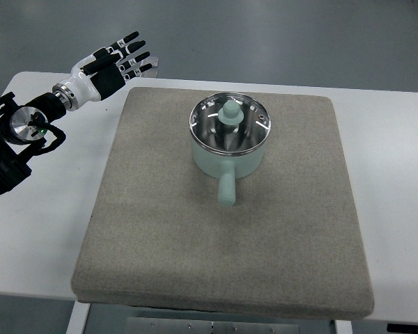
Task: Place lid left of pot with left hand
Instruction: 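Raise the left hand and swing it toward the saucepan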
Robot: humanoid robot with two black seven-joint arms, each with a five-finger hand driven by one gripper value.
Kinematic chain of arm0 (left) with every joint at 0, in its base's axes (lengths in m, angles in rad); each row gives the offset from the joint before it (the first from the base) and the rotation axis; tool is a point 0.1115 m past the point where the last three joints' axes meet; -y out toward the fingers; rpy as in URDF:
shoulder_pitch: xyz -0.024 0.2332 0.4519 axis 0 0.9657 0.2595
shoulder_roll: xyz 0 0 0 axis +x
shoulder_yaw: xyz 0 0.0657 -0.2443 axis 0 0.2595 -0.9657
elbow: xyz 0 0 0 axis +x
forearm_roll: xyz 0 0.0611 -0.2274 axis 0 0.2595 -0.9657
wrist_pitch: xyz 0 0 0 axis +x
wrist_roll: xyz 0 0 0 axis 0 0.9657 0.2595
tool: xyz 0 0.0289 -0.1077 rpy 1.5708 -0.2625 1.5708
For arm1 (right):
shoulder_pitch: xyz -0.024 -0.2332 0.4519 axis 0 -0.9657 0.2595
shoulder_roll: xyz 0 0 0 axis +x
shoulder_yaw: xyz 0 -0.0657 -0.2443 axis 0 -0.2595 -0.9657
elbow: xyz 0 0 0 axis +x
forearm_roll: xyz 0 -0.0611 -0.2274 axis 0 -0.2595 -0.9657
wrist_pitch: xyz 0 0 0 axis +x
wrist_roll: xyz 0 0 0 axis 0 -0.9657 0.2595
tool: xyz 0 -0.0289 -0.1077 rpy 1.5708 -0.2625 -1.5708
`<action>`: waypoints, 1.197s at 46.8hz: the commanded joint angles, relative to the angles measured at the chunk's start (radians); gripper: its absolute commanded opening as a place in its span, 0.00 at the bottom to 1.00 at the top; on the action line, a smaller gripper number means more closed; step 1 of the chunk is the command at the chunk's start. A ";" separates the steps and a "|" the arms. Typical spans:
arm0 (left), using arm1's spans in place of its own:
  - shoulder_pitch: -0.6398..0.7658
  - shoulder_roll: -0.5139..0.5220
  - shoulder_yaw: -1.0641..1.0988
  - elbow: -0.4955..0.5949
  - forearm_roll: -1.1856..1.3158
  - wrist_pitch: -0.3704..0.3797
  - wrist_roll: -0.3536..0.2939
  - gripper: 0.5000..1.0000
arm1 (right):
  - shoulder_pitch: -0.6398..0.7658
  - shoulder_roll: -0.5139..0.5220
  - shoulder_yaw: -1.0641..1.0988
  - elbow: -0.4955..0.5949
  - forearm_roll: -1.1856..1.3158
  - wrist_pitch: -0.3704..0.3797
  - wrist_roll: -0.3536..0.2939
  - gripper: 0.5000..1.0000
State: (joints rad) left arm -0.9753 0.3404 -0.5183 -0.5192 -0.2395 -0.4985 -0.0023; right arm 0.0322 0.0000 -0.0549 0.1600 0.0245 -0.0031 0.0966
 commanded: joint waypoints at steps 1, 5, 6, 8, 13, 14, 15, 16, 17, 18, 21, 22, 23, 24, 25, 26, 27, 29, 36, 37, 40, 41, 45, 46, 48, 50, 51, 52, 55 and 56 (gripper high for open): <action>-0.002 0.000 0.000 -0.004 0.000 -0.002 0.001 0.99 | 0.000 0.000 0.000 0.000 0.000 0.000 0.000 0.85; -0.003 0.000 0.000 -0.005 0.000 0.000 0.001 0.99 | 0.000 0.000 0.000 0.000 0.000 0.000 0.000 0.85; -0.005 0.000 -0.002 -0.005 -0.001 0.000 0.001 0.99 | 0.000 0.000 0.000 0.000 0.000 0.000 0.000 0.85; -0.006 0.000 -0.002 -0.005 0.000 0.000 0.001 0.99 | 0.000 0.000 0.001 0.000 0.000 0.000 0.000 0.85; -0.013 0.000 -0.003 -0.002 -0.001 0.001 0.001 0.99 | 0.000 0.000 0.000 0.001 0.000 0.000 0.000 0.85; -0.014 0.002 -0.003 -0.002 -0.001 0.000 0.001 0.99 | 0.000 0.000 0.000 0.000 0.000 0.000 0.000 0.85; -0.014 0.002 -0.003 -0.002 -0.001 0.000 0.001 0.99 | 0.000 0.000 0.000 0.001 0.000 0.000 0.000 0.85; -0.016 0.002 -0.003 -0.002 0.000 0.001 0.001 0.99 | 0.000 0.000 0.000 0.001 0.000 0.000 0.000 0.85; -0.016 0.002 -0.003 -0.002 0.000 0.000 0.001 0.99 | 0.000 0.000 0.000 0.000 0.000 0.000 0.000 0.85; -0.016 0.002 -0.003 -0.002 0.000 0.001 0.001 0.99 | 0.000 0.000 0.001 0.000 0.000 0.000 0.000 0.85; -0.022 0.002 -0.003 -0.001 -0.001 0.002 0.001 0.99 | 0.000 0.000 0.001 0.000 0.000 0.000 0.000 0.85; -0.025 0.003 -0.003 -0.001 -0.001 0.002 0.001 0.99 | 0.000 0.000 0.000 0.001 0.000 0.000 0.000 0.85; -0.026 0.003 -0.003 0.001 -0.001 0.005 0.001 0.99 | 0.000 0.000 0.000 0.000 0.000 0.000 0.000 0.85; -0.026 0.003 -0.003 0.001 -0.001 0.008 0.001 0.99 | 0.000 0.000 0.001 0.000 0.000 0.000 0.000 0.85; -0.028 0.003 -0.003 0.001 -0.001 0.009 0.001 0.99 | 0.000 0.000 0.000 0.000 0.000 0.000 0.000 0.85; -0.029 0.003 -0.003 -0.001 -0.001 0.011 0.001 0.99 | 0.000 0.000 0.000 0.000 0.000 0.000 0.000 0.85; -0.031 0.003 -0.003 -0.001 -0.001 0.011 0.001 0.99 | 0.000 0.000 0.000 0.000 0.000 0.000 0.000 0.85; -0.031 0.005 -0.002 0.001 0.000 0.011 0.001 0.99 | 0.000 0.000 0.000 0.000 0.000 0.000 0.000 0.85; -0.048 0.014 0.015 0.004 0.003 -0.003 0.001 0.99 | 0.000 0.000 0.001 0.000 0.000 0.000 0.000 0.85; -0.049 0.014 0.015 0.007 0.005 -0.003 0.001 0.99 | 0.000 0.000 0.000 0.001 0.000 0.000 0.000 0.85; -0.049 0.014 0.015 0.010 0.031 -0.006 0.001 0.99 | 0.000 0.000 0.000 0.000 0.000 0.000 0.000 0.85; -0.051 0.014 0.015 0.008 0.049 -0.011 -0.001 0.99 | 0.000 0.000 0.001 0.000 0.000 0.000 0.000 0.85; -0.052 0.017 0.005 0.004 0.153 -0.043 -0.001 0.99 | 0.000 0.000 0.000 0.001 0.000 0.000 0.000 0.85; -0.053 0.018 -0.002 0.004 0.182 -0.051 -0.002 0.99 | 0.000 0.000 0.000 0.000 0.000 0.000 0.000 0.85; -0.053 0.020 -0.003 0.004 0.233 -0.063 -0.010 0.99 | 0.000 0.000 0.001 0.000 0.000 0.000 0.000 0.85; -0.056 0.023 -0.003 0.004 0.275 -0.075 -0.022 0.99 | 0.000 0.000 0.000 0.001 0.000 0.000 0.000 0.85; -0.060 0.023 -0.003 0.002 0.293 -0.081 -0.030 0.99 | 0.000 0.000 0.001 0.001 0.000 0.000 0.000 0.85; -0.063 0.025 -0.002 0.001 0.311 -0.090 -0.036 0.99 | 0.000 0.000 0.000 0.000 0.000 0.000 0.000 0.85; -0.069 0.028 0.000 -0.002 0.371 -0.112 -0.057 0.99 | 0.000 0.000 0.000 0.000 0.000 0.000 0.000 0.85; -0.071 0.029 0.000 -0.002 0.396 -0.112 -0.065 0.99 | 0.000 0.000 0.000 0.000 0.000 0.000 0.000 0.85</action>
State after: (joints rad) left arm -1.0406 0.3658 -0.5208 -0.5208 0.0944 -0.5986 -0.0466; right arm 0.0322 0.0000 -0.0548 0.1602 0.0245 -0.0031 0.0966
